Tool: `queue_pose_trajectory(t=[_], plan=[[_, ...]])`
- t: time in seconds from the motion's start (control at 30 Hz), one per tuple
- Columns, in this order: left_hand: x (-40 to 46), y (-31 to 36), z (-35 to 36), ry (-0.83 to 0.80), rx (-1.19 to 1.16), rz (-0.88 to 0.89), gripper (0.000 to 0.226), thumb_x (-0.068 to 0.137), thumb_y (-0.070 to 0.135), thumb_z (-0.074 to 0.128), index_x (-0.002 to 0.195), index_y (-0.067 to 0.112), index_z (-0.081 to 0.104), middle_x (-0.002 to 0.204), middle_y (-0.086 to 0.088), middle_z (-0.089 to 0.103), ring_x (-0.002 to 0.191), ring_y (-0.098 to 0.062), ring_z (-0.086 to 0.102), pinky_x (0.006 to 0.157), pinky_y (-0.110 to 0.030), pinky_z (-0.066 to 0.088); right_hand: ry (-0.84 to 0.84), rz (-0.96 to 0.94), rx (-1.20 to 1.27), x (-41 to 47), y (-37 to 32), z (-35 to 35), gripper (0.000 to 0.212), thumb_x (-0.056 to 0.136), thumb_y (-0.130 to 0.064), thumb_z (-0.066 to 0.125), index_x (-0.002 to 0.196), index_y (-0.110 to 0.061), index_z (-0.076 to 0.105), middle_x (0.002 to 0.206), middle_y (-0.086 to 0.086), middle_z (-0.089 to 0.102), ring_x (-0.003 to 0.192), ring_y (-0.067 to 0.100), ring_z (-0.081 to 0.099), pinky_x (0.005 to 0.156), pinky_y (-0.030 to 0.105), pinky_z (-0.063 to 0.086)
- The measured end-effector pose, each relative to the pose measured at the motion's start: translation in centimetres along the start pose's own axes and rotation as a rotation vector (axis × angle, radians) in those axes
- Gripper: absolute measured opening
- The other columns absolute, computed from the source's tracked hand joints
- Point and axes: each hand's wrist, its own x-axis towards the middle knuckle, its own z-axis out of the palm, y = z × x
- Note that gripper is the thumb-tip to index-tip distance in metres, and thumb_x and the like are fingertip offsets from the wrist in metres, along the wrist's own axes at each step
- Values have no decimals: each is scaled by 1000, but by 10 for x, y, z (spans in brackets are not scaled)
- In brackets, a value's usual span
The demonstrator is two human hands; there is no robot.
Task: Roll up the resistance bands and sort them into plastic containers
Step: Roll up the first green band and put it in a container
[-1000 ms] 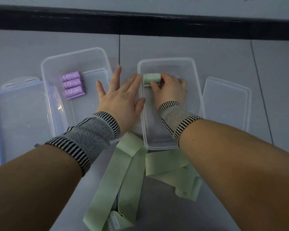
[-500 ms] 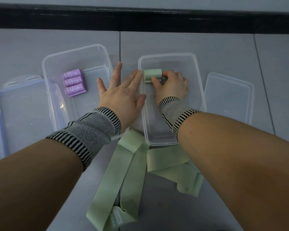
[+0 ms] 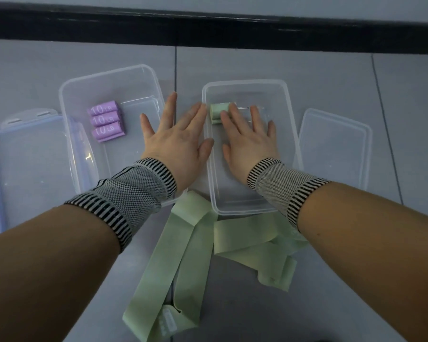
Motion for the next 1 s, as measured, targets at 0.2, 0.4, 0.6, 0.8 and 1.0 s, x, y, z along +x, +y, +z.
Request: queue_pose_trajectory(t=[0.2,0.4,0.6,0.8,1.0], plan=[[1,-2,0,-33,33,6,63,96,47,23,150,26,-1,157,17,2,143,-20,-20,110,-66,-2,-50,21,-2,-2,-5,3,61,99,-39,24,150,-27,-6,158,-10,-18,146,31,-10,115,59,1],[10,-4,-6,-40,74,32,62,96,49,20,150,27,-2,158,16,0,144,-20,-19,109,-66,-1,-29,36,-25,2,-5,-1,66,98,-48,25,151,-24,-7,158,-7,-18,146,31,-9,115,59,3],[6,-4,-4,-5,66,26,61,97,47,19,150,24,-2,158,13,0,144,-21,-18,109,-65,-3,-23,45,24,0,-4,-2,69,97,-49,28,150,-26,-9,157,-7,-22,146,31,-12,115,58,1],[2,-4,-1,11,24,-1,62,97,47,18,150,23,-2,158,12,-2,144,-19,-17,110,-64,-5,4,18,30,-3,-7,-8,71,96,-52,30,150,-26,-8,157,-6,-21,146,29,-11,115,57,2],[-15,10,-3,-28,16,27,66,94,51,13,150,22,-3,158,11,-3,144,-20,-18,109,-64,-3,2,21,70,-20,-5,-21,72,96,-55,31,151,-26,-6,158,-6,-20,146,28,-12,115,55,-1]])
